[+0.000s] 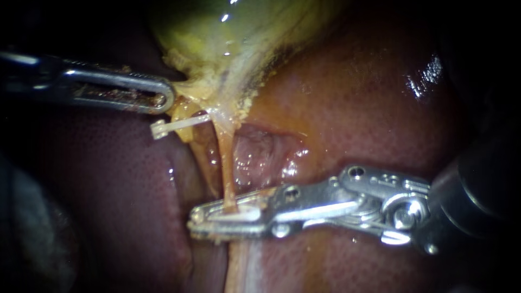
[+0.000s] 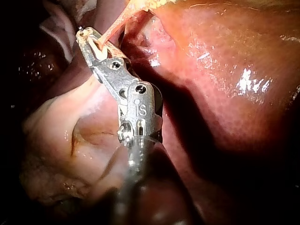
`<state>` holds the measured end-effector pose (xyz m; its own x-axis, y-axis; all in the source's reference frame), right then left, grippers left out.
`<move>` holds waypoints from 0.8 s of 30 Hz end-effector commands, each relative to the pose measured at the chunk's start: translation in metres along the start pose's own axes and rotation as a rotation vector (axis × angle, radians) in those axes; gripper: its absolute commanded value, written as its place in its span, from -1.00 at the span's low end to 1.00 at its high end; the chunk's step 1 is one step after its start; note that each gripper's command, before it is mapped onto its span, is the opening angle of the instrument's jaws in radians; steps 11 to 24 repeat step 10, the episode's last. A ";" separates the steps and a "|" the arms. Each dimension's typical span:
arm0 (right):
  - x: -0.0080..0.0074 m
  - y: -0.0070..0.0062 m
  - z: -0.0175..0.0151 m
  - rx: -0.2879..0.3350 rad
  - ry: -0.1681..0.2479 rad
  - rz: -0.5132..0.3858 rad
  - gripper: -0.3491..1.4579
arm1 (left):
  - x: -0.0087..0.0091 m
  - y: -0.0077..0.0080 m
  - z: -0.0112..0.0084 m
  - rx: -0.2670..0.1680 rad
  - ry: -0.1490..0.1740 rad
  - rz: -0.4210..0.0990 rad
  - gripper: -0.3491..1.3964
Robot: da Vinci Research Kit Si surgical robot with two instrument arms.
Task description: Clipping first clip right tube
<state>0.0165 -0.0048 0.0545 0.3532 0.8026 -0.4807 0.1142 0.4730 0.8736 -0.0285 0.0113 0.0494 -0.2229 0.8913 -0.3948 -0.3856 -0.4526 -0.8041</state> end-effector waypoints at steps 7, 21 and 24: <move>-0.0004 0.0001 -0.0004 -0.007 -0.020 -0.001 -1.00 | -0.0001 -0.0002 0.0001 0.000 0.001 0.001 -1.00; -0.0005 0.0001 -0.0003 -0.007 -0.020 -0.002 -1.00 | -0.0001 -0.0002 0.0001 0.000 0.001 0.001 -1.00; -0.0005 0.0001 -0.0003 -0.007 -0.020 -0.002 -1.00 | -0.0001 -0.0002 0.0001 0.000 0.001 0.001 -1.00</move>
